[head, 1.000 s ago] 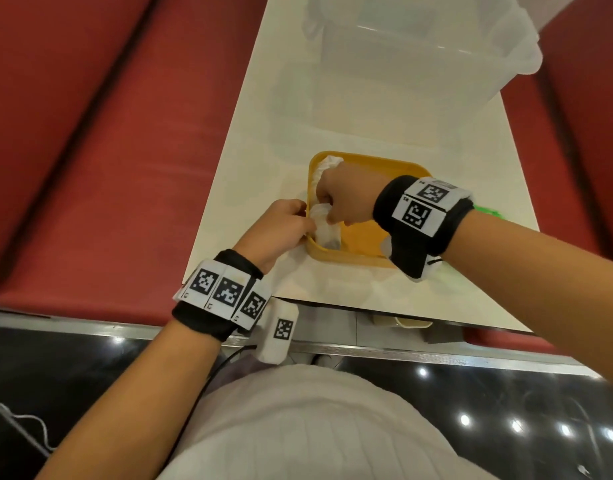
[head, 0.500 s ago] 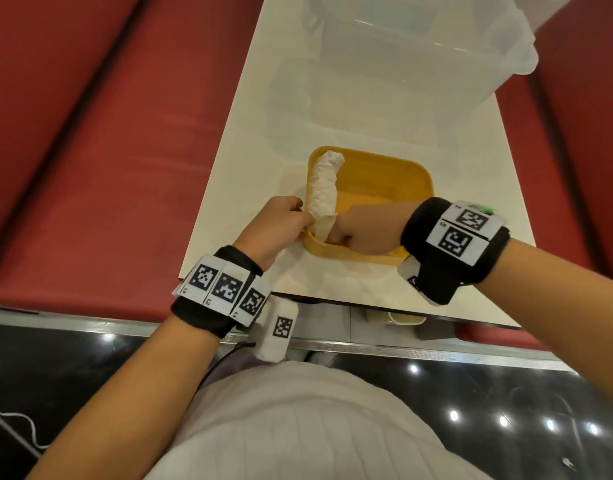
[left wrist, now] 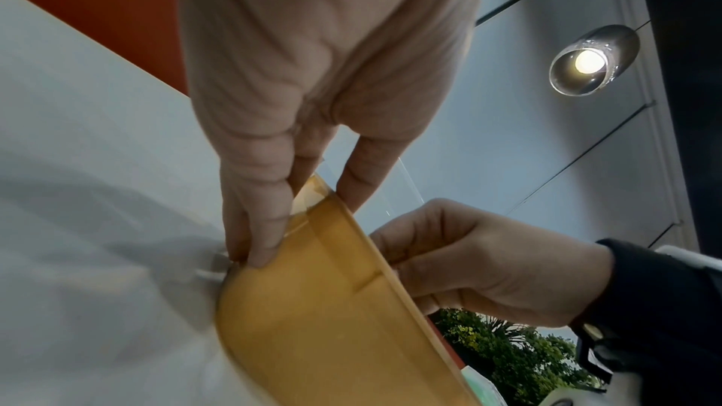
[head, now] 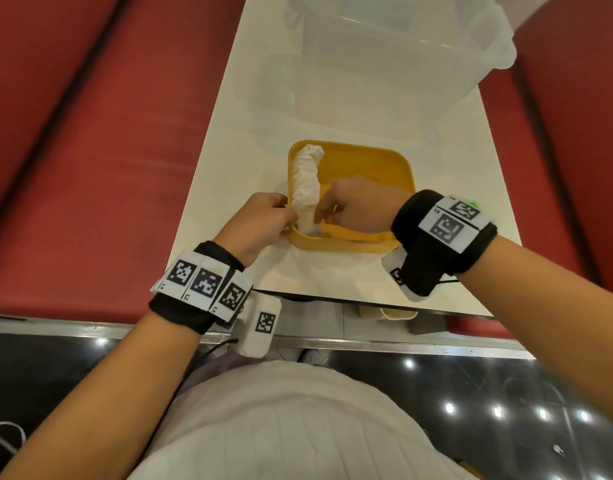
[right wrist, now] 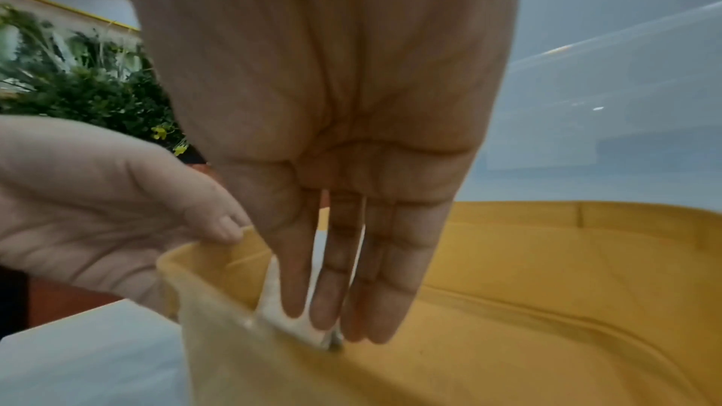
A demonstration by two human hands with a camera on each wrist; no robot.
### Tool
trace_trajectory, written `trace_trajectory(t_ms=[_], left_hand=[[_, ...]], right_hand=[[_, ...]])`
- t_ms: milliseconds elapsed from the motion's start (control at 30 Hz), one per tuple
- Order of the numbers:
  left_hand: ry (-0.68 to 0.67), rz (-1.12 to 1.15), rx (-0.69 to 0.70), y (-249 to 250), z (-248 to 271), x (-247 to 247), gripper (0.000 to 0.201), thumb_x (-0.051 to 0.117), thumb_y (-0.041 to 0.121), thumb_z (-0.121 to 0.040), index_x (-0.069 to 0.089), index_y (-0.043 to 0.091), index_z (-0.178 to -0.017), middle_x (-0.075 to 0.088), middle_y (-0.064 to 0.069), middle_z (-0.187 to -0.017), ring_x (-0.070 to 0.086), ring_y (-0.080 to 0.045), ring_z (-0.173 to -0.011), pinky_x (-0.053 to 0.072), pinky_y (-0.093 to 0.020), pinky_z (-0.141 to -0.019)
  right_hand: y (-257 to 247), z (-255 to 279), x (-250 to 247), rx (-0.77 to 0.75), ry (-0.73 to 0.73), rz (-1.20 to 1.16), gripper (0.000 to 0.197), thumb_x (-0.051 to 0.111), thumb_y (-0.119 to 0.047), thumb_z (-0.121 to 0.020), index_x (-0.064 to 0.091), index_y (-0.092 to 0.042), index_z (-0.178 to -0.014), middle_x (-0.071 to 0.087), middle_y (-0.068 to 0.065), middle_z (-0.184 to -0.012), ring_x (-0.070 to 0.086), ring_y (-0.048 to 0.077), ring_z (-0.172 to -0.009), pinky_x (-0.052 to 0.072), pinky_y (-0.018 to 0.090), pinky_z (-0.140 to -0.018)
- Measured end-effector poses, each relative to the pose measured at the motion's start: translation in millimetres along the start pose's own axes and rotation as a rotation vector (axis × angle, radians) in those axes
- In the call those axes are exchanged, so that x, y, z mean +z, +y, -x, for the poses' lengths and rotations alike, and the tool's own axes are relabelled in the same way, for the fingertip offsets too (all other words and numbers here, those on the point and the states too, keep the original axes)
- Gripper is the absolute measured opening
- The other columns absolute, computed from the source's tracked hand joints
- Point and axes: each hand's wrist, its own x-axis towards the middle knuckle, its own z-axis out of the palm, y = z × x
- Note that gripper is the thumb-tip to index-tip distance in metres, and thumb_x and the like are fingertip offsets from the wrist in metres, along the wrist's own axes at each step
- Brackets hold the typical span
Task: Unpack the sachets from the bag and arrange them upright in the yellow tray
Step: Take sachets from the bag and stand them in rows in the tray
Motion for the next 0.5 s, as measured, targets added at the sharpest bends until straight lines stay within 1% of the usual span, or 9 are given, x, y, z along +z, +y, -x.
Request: trace_trajectory(t_ms=[33, 100, 167, 233, 300, 333, 367, 433, 500], left_hand=[[0.0, 0.004, 0.0, 0.1, -0.4, 0.2, 0.028, 0.049, -0.002, -0.091, 0.058, -0.011, -0.116, 0.056, -0.033, -0.125, 0.055, -0.043, -0.118, 0.046, -0.054, -0.101], [-0.003, 0.007, -0.004, 0.5, -0.7, 1.6, 0.028, 0.049, -0.003, -0.092, 0.058, -0.011, -0.117, 0.057, -0.031, -0.125, 0.056, -0.041, -0.118, 0.048, -0.051, -0.1], [-0.001, 0.001, -0.012, 0.8, -1.8, 3.3, 0.029, 0.049, -0.002, -0.091, 0.057, -0.013, -0.117, 0.059, -0.031, -0.123, 0.058, -0.041, -0.116, 0.048, -0.051, -0.099], [0.001, 0.006, -0.025, 1.6, -1.4, 4.2, 0.028, 0.05, 0.0, -0.09, 0.057, -0.015, -0.113, 0.062, -0.029, -0.115, 0.061, -0.04, -0.109, 0.047, -0.055, -0.099], [0.0, 0.014, -0.025, 2.1, -0.5, 4.7, 0.024, 0.05, 0.002, -0.088, 0.061, -0.005, -0.109, 0.058, -0.02, -0.104, 0.059, -0.032, -0.099, 0.045, -0.056, -0.101], [0.003, 0.016, -0.021, 2.4, 0.0, 4.5, 0.026, 0.051, 0.003, -0.085, 0.061, -0.004, -0.108, 0.057, -0.02, -0.103, 0.059, -0.032, -0.099, 0.044, -0.057, -0.101], [0.009, 0.014, -0.019, 2.8, 0.9, 4.3, 0.029, 0.051, 0.004, -0.083, 0.061, -0.009, -0.108, 0.059, -0.023, -0.104, 0.06, -0.036, -0.102, 0.044, -0.057, -0.101], [0.029, 0.005, -0.017, 3.7, 2.6, 4.4, 0.032, 0.051, 0.003, -0.084, 0.058, -0.014, -0.111, 0.06, -0.033, -0.115, 0.059, -0.044, -0.113, 0.045, -0.057, -0.1], [0.038, 0.008, -0.011, 4.6, 4.2, 5.1, 0.027, 0.049, -0.001, -0.089, 0.059, -0.012, -0.112, 0.059, -0.032, -0.121, 0.058, -0.043, -0.115, 0.046, -0.054, -0.1]], right_hand=[[1.9, 1.3, -0.8, 0.008, 0.0, 0.013, 0.027, 0.05, -0.013, -0.095, 0.07, -0.022, -0.111, 0.065, -0.005, -0.1, 0.059, 0.017, -0.095, 0.043, 0.025, -0.08], [1.8, 1.7, 2.2, 0.009, -0.124, 0.096, 0.028, 0.048, -0.013, -0.095, 0.07, -0.019, -0.111, 0.067, -0.001, -0.102, 0.058, 0.019, -0.091, 0.047, 0.029, -0.083], [-2.2, -0.2, 7.3, -0.007, -0.245, 0.15, 0.03, 0.041, -0.007, -0.095, 0.067, -0.013, -0.111, 0.063, 0.003, -0.098, 0.053, 0.021, -0.086, 0.042, 0.028, -0.079], [-5.8, -3.5, 8.5, -0.017, -0.298, 0.151, 0.034, 0.037, -0.003, -0.095, 0.064, -0.01, -0.114, 0.058, 0.004, -0.097, 0.05, 0.021, -0.086, 0.037, 0.027, -0.077], [-8.2, -6.9, 8.2, -0.029, -0.301, 0.162, 0.035, 0.035, -0.002, -0.096, 0.061, -0.009, -0.118, 0.056, 0.004, -0.1, 0.048, 0.02, -0.087, 0.034, 0.025, -0.078], [-8.8, -8.5, 8.4, -0.034, -0.296, 0.168, 0.036, 0.034, -0.002, -0.096, 0.06, -0.009, -0.12, 0.056, 0.004, -0.1, 0.048, 0.021, -0.088, 0.034, 0.025, -0.078], [-9.1, -9.8, 8.6, -0.043, -0.286, 0.171, 0.036, 0.034, -0.002, -0.097, 0.06, -0.009, -0.121, 0.057, 0.005, -0.102, 0.049, 0.021, -0.088, 0.035, 0.026, -0.078], [-7.5, -11.3, 10.0, -0.061, -0.26, 0.161, 0.037, 0.033, -0.001, -0.096, 0.06, -0.009, -0.12, 0.059, 0.007, -0.104, 0.05, 0.022, -0.088, 0.037, 0.027, -0.078], [-3.2, -11.0, 10.7, -0.071, -0.231, 0.121, 0.038, 0.034, 0.0, -0.095, 0.061, -0.012, -0.118, 0.058, 0.005, -0.102, 0.05, 0.022, -0.089, 0.038, 0.027, -0.079]])
